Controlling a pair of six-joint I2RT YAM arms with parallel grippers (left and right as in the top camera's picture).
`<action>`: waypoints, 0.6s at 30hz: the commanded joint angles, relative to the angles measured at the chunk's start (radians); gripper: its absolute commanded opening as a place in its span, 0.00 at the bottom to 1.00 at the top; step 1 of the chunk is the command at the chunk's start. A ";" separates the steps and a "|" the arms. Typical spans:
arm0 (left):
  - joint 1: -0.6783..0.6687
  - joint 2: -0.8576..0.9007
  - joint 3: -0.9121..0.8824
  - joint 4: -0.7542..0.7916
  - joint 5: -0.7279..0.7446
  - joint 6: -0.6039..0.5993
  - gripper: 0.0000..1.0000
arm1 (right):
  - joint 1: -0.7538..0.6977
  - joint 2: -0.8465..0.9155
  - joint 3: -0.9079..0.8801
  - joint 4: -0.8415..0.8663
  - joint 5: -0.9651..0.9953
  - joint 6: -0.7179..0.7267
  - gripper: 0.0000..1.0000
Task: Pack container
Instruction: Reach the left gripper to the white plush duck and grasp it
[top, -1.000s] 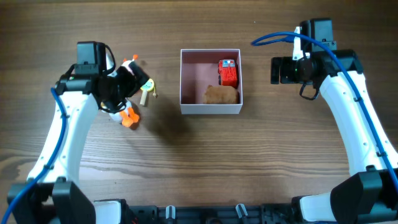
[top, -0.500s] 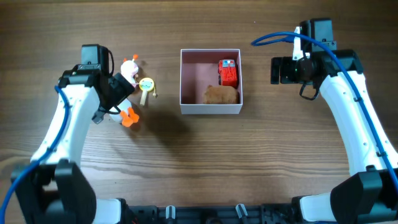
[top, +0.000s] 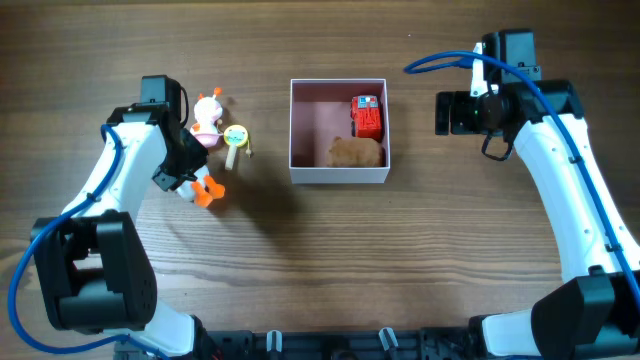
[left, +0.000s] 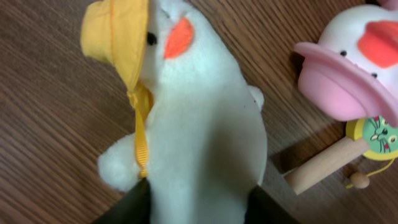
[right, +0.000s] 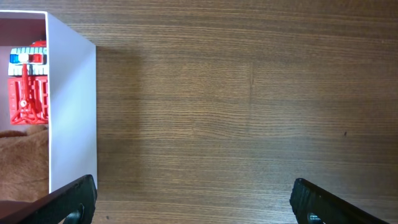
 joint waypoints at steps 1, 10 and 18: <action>0.006 0.006 0.010 -0.004 0.013 0.000 0.69 | 0.000 -0.016 0.018 0.006 0.014 0.017 1.00; 0.006 0.006 -0.011 0.016 0.013 0.000 0.65 | 0.000 -0.016 0.018 0.006 0.014 0.017 0.99; 0.006 0.006 -0.067 0.025 0.013 0.000 0.66 | 0.000 -0.016 0.018 0.006 0.014 0.017 1.00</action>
